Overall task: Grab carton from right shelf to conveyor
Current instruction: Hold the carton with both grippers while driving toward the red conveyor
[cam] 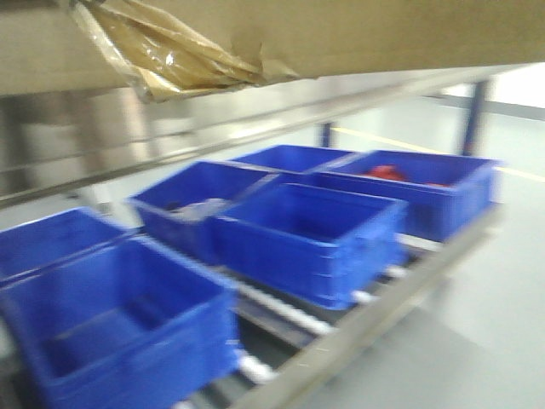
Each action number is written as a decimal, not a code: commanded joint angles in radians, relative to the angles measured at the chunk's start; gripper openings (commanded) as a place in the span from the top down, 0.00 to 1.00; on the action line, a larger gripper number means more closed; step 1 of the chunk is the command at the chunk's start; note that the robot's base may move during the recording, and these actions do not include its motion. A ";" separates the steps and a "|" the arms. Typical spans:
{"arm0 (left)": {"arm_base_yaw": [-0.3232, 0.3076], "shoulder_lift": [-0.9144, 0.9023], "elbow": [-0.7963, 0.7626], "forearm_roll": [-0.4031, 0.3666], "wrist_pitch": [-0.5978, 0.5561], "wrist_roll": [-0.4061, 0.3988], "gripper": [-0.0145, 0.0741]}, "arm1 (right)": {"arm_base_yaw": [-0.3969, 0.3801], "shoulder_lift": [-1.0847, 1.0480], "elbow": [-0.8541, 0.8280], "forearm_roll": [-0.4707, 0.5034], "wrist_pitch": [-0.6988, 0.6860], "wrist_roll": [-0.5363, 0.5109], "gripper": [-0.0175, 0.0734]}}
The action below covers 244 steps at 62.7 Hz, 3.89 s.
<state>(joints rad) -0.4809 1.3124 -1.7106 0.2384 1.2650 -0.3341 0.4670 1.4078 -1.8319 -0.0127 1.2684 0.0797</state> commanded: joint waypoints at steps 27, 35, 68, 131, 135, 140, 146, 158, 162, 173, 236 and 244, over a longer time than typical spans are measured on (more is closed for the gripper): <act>-0.013 -0.011 -0.003 -0.042 -0.044 0.007 0.86 | 0.005 -0.006 -0.001 0.013 -0.047 -0.011 0.88; -0.013 -0.011 -0.003 -0.042 -0.044 0.007 0.86 | 0.005 -0.006 -0.001 0.013 -0.047 -0.011 0.88; -0.013 -0.011 -0.003 -0.040 -0.044 0.007 0.86 | 0.005 -0.006 -0.001 0.013 -0.047 -0.011 0.88; -0.013 -0.011 -0.003 -0.040 -0.044 0.007 0.86 | 0.005 -0.006 -0.001 0.013 -0.047 -0.011 0.88; -0.013 -0.011 -0.003 -0.040 -0.044 0.007 0.86 | 0.005 -0.006 -0.001 0.013 -0.047 -0.011 0.88; -0.013 -0.011 -0.003 -0.040 -0.044 0.007 0.86 | 0.005 -0.006 -0.001 0.013 -0.047 -0.011 0.88; -0.013 -0.011 -0.003 -0.040 -0.044 0.007 0.86 | 0.005 -0.006 -0.001 0.013 -0.047 -0.011 0.88; -0.013 -0.011 -0.003 -0.040 -0.044 0.007 0.86 | 0.005 -0.006 -0.001 0.013 -0.047 -0.011 0.88; -0.013 -0.011 -0.003 -0.040 -0.044 0.007 0.86 | 0.005 -0.006 -0.001 0.013 -0.047 -0.011 0.88; -0.013 -0.011 -0.003 -0.040 -0.044 0.007 0.86 | 0.005 -0.006 -0.001 0.013 -0.047 -0.011 0.88; -0.013 -0.011 -0.003 -0.001 -0.056 0.007 0.86 | 0.005 -0.006 -0.001 0.013 -0.047 -0.011 0.88; -0.013 -0.011 -0.003 -0.001 -0.056 0.007 0.86 | 0.005 -0.006 -0.001 0.013 -0.047 -0.011 0.88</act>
<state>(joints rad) -0.4839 1.3110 -1.7100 0.2569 1.2550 -0.3345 0.4670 1.4078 -1.8319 -0.0127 1.2682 0.0797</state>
